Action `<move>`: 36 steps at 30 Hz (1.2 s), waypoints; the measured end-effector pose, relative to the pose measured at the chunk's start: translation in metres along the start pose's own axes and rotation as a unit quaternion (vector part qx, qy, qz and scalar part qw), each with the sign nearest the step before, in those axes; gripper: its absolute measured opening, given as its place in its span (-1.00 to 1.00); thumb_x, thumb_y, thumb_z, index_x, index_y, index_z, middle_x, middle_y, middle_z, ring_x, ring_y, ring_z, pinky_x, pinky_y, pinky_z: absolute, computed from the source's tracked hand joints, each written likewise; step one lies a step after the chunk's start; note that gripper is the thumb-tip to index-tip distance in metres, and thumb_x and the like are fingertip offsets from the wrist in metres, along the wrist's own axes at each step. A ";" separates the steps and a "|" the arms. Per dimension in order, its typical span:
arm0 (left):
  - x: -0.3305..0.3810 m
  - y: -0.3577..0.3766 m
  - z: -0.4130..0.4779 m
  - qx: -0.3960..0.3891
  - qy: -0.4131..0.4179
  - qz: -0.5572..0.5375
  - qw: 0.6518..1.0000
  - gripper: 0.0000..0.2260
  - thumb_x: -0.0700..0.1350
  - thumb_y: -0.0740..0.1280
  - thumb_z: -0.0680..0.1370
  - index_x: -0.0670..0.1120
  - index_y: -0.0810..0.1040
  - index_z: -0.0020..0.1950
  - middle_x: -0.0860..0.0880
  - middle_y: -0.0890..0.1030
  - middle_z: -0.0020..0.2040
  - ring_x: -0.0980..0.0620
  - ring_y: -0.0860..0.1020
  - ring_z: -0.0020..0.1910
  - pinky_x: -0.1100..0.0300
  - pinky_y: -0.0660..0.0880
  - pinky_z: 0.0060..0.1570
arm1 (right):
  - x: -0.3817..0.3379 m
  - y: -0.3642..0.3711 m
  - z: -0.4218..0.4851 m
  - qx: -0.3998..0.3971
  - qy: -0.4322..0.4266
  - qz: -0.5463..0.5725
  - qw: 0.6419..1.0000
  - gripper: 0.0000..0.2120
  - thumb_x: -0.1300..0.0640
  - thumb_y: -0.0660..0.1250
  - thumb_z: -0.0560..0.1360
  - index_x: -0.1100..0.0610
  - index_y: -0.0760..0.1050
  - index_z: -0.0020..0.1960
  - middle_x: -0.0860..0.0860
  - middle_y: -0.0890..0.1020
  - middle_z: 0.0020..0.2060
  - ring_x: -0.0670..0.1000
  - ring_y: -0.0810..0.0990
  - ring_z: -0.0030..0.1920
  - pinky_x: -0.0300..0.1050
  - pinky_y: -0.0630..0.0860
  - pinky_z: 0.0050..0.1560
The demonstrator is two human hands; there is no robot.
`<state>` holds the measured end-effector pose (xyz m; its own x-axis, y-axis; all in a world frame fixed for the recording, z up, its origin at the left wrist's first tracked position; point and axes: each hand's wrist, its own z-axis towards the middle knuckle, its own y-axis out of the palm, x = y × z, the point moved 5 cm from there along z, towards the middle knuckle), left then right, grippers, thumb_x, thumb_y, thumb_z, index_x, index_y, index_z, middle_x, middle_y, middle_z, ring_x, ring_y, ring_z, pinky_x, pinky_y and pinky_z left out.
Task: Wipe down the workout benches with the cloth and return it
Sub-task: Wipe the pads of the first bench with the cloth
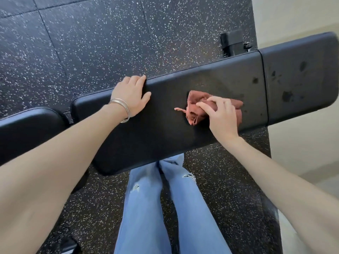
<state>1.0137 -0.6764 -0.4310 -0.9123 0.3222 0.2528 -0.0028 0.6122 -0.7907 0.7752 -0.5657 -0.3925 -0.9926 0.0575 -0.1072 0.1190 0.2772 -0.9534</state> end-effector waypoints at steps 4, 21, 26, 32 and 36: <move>0.000 0.001 -0.003 0.007 0.006 0.000 1.000 -0.45 0.08 0.11 0.59 -0.17 0.14 0.50 -0.18 0.32 0.42 -0.22 0.30 0.36 -0.06 0.25 0.32 | -0.015 -0.004 0.018 -0.003 0.031 0.036 0.999 -0.57 0.37 0.22 0.45 0.02 0.56 0.21 0.18 0.53 0.13 0.28 0.46 0.04 0.13 0.44 -0.02; 0.012 0.001 0.006 -0.002 0.002 0.012 1.000 -0.38 0.13 0.15 0.56 -0.20 0.13 0.49 -0.20 0.32 0.41 -0.22 0.30 0.36 -0.04 0.23 0.36 | 0.121 -0.033 0.079 0.011 0.330 0.024 0.944 -0.46 0.38 0.17 0.51 -0.13 0.37 0.34 0.11 0.36 0.25 0.21 0.35 0.22 0.17 0.35 0.17; 0.035 0.001 0.019 -0.003 0.005 0.017 1.000 -0.37 0.14 0.15 0.56 -0.18 0.12 0.50 -0.20 0.32 0.41 -0.23 0.30 0.36 -0.06 0.23 0.34 | 0.091 -0.028 0.068 0.041 0.294 0.019 0.955 -0.50 0.38 0.18 0.46 -0.07 0.40 0.28 0.12 0.39 0.19 0.23 0.36 0.17 0.15 0.35 0.08; 0.074 -0.001 0.040 0.010 0.010 0.020 1.000 -0.37 0.15 0.16 0.55 -0.16 0.12 0.50 -0.19 0.32 0.40 -0.24 0.31 0.35 -0.07 0.24 0.32 | 0.017 -0.001 0.047 0.018 0.097 -0.004 0.995 -0.44 0.32 0.14 0.44 -0.13 0.37 0.35 0.10 0.43 0.23 0.20 0.40 0.17 0.08 0.32 0.00; 0.098 -0.003 0.051 0.015 0.001 0.024 1.000 -0.37 0.15 0.16 0.55 -0.17 0.13 0.50 -0.20 0.32 0.40 -0.24 0.30 0.35 -0.08 0.24 0.33 | 0.056 -0.019 0.065 0.043 -0.014 -0.035 0.998 -0.46 0.26 0.00 0.43 -0.12 0.48 0.26 0.08 0.54 0.16 0.18 0.51 0.08 0.04 0.36 -0.09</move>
<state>0.9031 -0.6837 -0.4328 -0.9109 0.3522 0.2148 0.0288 0.5736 -0.8186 0.7155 -0.6297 -0.3988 -0.9988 0.0140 -0.0469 0.0487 0.1965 -0.9793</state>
